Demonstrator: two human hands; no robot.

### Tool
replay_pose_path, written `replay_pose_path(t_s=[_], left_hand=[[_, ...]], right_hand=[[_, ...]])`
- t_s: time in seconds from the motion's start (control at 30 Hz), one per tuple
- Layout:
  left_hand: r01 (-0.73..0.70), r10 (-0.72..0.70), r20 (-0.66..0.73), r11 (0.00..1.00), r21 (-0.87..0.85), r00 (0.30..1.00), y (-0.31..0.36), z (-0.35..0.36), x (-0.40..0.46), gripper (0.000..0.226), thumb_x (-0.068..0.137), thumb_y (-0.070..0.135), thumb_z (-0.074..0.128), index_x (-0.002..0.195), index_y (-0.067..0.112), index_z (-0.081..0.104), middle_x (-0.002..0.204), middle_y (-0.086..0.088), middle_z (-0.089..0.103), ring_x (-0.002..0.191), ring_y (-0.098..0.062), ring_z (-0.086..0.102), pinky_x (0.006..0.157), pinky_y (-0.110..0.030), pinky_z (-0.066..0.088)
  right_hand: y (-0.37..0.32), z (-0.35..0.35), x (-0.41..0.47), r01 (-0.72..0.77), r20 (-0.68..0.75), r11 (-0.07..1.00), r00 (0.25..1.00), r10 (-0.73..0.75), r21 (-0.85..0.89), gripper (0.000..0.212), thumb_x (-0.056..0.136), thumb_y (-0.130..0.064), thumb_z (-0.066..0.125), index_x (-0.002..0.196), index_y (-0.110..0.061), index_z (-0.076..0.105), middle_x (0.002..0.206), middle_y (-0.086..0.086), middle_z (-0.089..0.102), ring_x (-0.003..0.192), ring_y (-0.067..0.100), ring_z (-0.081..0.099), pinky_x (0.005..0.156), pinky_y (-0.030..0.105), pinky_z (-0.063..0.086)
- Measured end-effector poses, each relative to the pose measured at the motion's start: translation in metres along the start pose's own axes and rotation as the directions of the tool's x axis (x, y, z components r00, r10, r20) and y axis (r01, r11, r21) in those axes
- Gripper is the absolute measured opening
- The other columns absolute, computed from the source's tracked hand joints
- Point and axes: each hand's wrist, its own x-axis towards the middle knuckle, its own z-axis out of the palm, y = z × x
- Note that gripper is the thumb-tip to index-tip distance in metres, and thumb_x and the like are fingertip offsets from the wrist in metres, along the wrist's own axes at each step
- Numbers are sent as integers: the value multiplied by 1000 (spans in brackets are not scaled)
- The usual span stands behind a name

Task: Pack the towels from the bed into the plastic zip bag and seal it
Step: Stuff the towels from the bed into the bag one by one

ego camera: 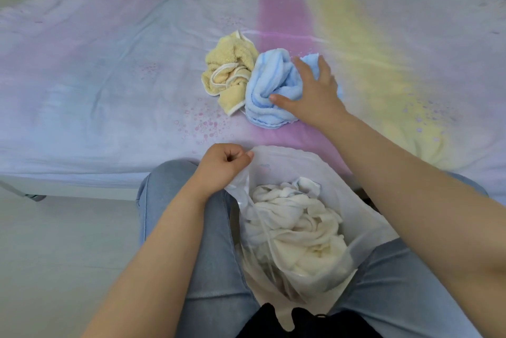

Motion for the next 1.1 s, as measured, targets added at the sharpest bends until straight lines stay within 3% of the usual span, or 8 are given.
replay_pose_path(t_s=[0.17, 0.33, 0.47, 0.57, 0.8, 0.97, 1.03, 1.1], left_hand=[[35, -34, 4, 998, -57, 999, 1, 0, 5, 46, 93, 16, 63, 55, 8, 39, 51, 6, 29, 49, -8, 26, 48, -21, 24], [36, -38, -13, 994, -101, 999, 2, 0, 6, 45, 93, 13, 63, 56, 8, 38, 52, 3, 28, 47, -8, 24, 47, -21, 23], [36, -38, -13, 993, -112, 999, 3, 1, 6, 45, 93, 11, 62, 56, 7, 38, 51, 5, 27, 45, -5, 23, 45, -18, 23], [38, -39, -7, 992, -121, 999, 2, 1, 5, 47, 94, 13, 62, 56, 5, 36, 50, 8, 27, 45, -5, 23, 45, -16, 23], [17, -17, 2, 992, -129, 1000, 4, 4, 6, 47, 96, 16, 60, 57, 8, 34, 53, 5, 24, 49, -8, 21, 48, -19, 22], [24, -24, 4, 996, -82, 1000, 1, 3, 4, 47, 97, 13, 56, 55, 5, 36, 54, 1, 32, 53, -10, 28, 53, -22, 28], [47, -45, 22, 995, -89, 999, -1, 3, 4, 37, 94, 8, 56, 65, -12, 46, 64, -7, 40, 65, -16, 32, 63, -28, 29], [59, -57, 25, 994, -94, 998, -2, 3, 4, 36, 95, 10, 56, 67, -11, 49, 66, -5, 42, 66, -15, 34, 63, -28, 30]], right_hand=[[-9, 37, 26, 155, 283, 968, 954, -96, -196, 112, 60, -83, 51, 149, -38, -2, 157, 15, -12, 141, 41, 16, 111, 51, 22], [4, 44, 40, 168, 269, 948, 959, -93, -271, 49, 79, -45, 56, 123, -24, 51, 121, 11, 47, 99, 32, 50, 85, 38, 39], [23, 28, 32, 45, 58, 973, 997, -59, 226, 20, 84, -29, 62, 100, -17, 62, 92, 6, 64, 83, 20, 59, 73, 32, 46], [45, 7, 12, -33, -139, 792, 979, 148, 610, 28, 80, -13, 71, 103, -5, 56, 95, 5, 60, 86, 13, 58, 67, 17, 47], [32, -51, -62, 44, -108, 573, 991, 78, 818, 57, 77, -11, 67, 126, -24, 40, 115, -5, 61, 103, 9, 62, 88, 29, 51], [-4, -63, -118, 207, 227, 819, 898, -376, 535, 39, 73, -23, 61, 110, -30, 54, 98, -21, 63, 87, -9, 58, 71, 10, 44], [-6, -43, -137, 514, 402, 856, 774, -489, 52, 32, 81, -33, 48, 112, -27, 51, 109, -7, 54, 92, 10, 57, 65, 26, 41], [-2, -17, -154, 636, 495, 660, 755, -429, -399, 32, 88, -25, 42, 120, -21, 47, 115, 6, 47, 99, 27, 55, 63, 32, 34]])
